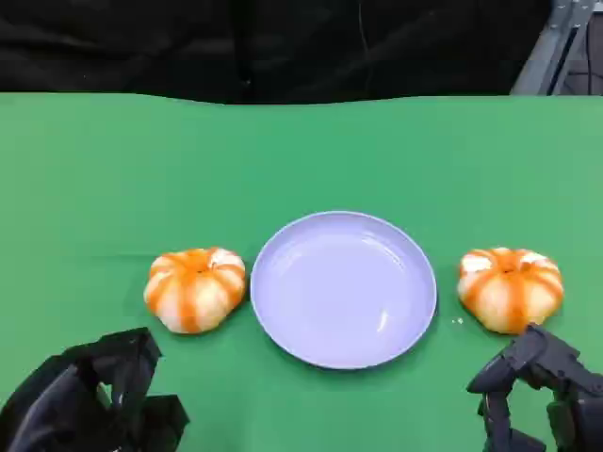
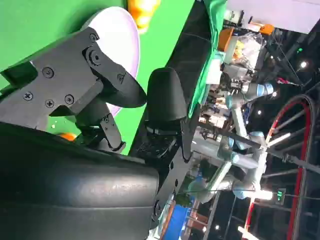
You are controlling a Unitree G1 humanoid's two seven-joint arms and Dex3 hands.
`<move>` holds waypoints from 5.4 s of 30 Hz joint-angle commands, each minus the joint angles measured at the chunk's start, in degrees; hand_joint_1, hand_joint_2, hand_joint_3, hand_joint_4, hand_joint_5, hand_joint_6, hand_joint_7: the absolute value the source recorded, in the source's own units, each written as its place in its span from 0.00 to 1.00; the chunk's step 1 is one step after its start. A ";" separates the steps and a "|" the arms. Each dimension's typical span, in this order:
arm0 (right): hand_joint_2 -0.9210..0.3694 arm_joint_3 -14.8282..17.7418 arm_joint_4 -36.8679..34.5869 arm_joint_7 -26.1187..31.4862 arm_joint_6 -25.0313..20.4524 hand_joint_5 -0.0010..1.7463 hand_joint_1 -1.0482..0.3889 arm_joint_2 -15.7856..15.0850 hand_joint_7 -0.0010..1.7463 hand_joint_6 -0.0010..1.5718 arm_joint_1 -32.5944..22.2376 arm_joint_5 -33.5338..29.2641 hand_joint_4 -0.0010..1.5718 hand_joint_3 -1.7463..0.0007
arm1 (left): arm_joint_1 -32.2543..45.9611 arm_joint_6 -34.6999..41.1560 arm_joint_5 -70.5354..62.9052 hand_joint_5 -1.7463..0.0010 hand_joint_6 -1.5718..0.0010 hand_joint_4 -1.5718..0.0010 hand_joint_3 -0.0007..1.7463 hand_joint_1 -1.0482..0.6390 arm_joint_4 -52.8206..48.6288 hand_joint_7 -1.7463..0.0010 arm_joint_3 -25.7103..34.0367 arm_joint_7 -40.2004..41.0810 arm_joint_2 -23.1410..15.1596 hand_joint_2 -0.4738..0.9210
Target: Grasp the bread from the table and place it into the plate.
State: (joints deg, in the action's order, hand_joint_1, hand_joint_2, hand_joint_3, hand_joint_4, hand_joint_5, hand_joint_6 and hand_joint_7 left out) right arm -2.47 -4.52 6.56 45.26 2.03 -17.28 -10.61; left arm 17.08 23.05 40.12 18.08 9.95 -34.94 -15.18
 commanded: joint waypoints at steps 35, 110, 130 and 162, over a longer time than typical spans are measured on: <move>0.33 0.55 0.41 0.22 0.25 1.00 0.66 -0.50 0.87 0.48 0.04 0.45 0.53 0.28 | -0.97 -35.68 -37.99 0.44 0.75 0.87 0.12 0.32 -1.21 0.61 -5.08 13.79 2.54 0.98; 0.34 0.08 2.48 0.89 -1.21 1.00 0.66 -0.21 0.86 0.48 -1.04 -0.90 0.53 0.28 | -37.11 -27.53 -87.81 0.99 0.70 0.84 0.00 0.13 -39.56 1.00 -29.79 39.86 -6.25 0.98; 0.33 -0.09 4.63 1.06 -2.99 1.00 0.66 0.05 0.87 0.48 -2.26 -1.43 0.53 0.30 | -42.15 -26.51 -86.02 1.00 0.70 0.84 0.01 0.12 -57.39 1.00 -32.98 43.50 -2.95 1.00; 0.32 -0.04 4.37 0.85 -2.59 1.00 0.63 -0.17 0.87 0.48 -2.09 -0.75 0.54 0.30 | -42.98 -26.55 -84.29 1.00 0.70 0.83 0.01 0.13 -59.29 1.00 -34.83 44.59 -2.93 1.00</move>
State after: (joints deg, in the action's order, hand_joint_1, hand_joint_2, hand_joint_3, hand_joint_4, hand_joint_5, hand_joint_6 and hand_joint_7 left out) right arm -2.84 -0.48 7.23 42.24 2.31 -19.33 -11.93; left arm -25.39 -3.77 -44.85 -40.58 -24.78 9.11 -17.52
